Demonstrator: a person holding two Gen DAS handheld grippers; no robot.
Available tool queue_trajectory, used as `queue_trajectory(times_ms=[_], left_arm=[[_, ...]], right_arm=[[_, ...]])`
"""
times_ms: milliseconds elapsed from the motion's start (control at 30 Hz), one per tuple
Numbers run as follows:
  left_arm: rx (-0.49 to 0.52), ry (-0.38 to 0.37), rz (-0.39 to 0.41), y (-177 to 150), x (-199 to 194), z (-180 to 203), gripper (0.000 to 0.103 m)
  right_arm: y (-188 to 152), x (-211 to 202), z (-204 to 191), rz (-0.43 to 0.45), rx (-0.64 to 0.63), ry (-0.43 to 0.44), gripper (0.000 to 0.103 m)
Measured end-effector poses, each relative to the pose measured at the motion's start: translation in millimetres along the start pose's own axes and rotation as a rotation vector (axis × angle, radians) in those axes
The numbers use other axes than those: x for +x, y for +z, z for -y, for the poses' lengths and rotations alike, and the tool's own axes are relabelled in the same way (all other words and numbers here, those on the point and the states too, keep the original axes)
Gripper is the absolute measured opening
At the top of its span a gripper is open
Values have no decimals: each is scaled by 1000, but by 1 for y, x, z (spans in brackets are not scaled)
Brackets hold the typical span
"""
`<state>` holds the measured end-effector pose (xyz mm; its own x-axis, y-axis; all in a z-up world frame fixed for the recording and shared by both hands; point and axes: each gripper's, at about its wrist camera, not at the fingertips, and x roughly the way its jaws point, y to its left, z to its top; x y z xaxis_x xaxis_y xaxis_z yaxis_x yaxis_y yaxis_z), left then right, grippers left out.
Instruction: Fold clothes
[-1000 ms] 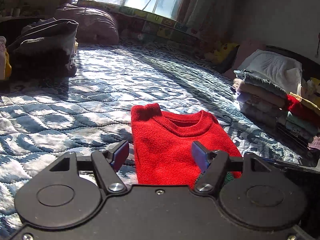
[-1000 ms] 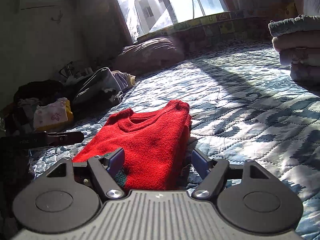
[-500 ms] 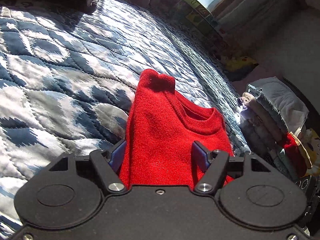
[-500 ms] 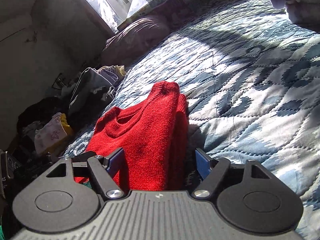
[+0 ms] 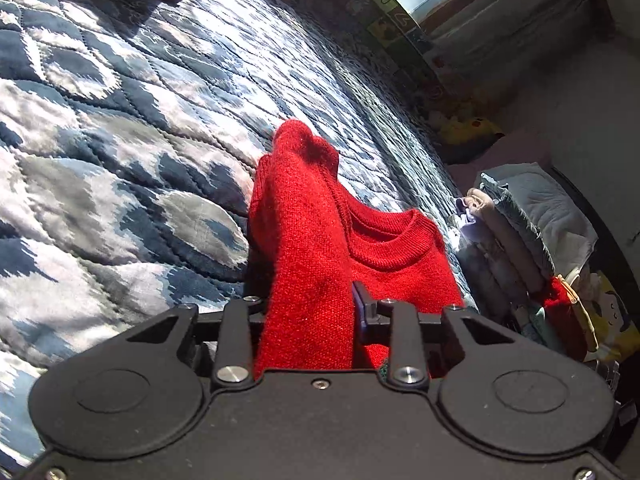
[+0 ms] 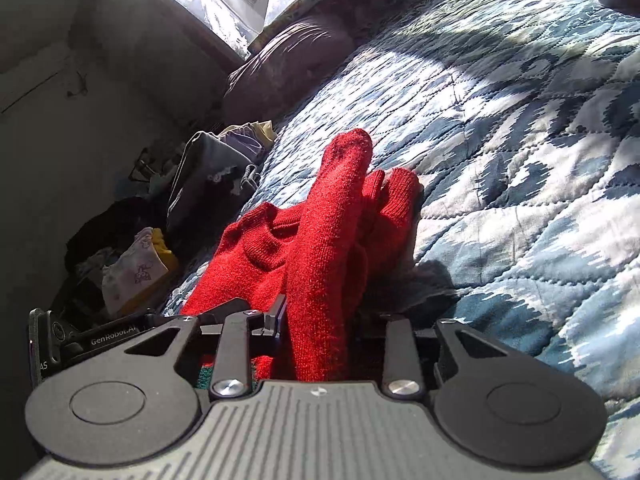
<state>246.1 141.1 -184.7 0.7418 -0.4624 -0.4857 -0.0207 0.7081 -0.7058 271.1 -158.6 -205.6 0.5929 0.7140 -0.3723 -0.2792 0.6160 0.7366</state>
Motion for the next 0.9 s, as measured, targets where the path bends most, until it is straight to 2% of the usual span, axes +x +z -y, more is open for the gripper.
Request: queue_trajectory(times_ms=[100, 267, 367, 467, 567, 733, 900], left_arm=[[-26, -60, 11, 1, -12, 10, 27], [10, -151, 30, -2, -39, 47, 27], [12, -167, 1, -14, -44, 60, 27], [17, -121, -81, -34, -34, 66, 27], [7, -146, -124, -48, -24, 80, 27], [45, -250, -135, -44, -3, 136, 27], [96, -357, -134, -19, 37, 208, 27]], right_arm=[[-2, -22, 1, 64, 68, 81, 29], [-2, -71, -8, 154, 98, 173, 29], [-16, -94, 2, 157, 171, 154, 29], [-35, -113, 19, 134, 254, 95, 29], [-39, -140, 30, 171, 294, 88, 29], [-4, -190, 30, 287, 259, 88, 29], [62, -227, 35, 398, 189, 75, 29]])
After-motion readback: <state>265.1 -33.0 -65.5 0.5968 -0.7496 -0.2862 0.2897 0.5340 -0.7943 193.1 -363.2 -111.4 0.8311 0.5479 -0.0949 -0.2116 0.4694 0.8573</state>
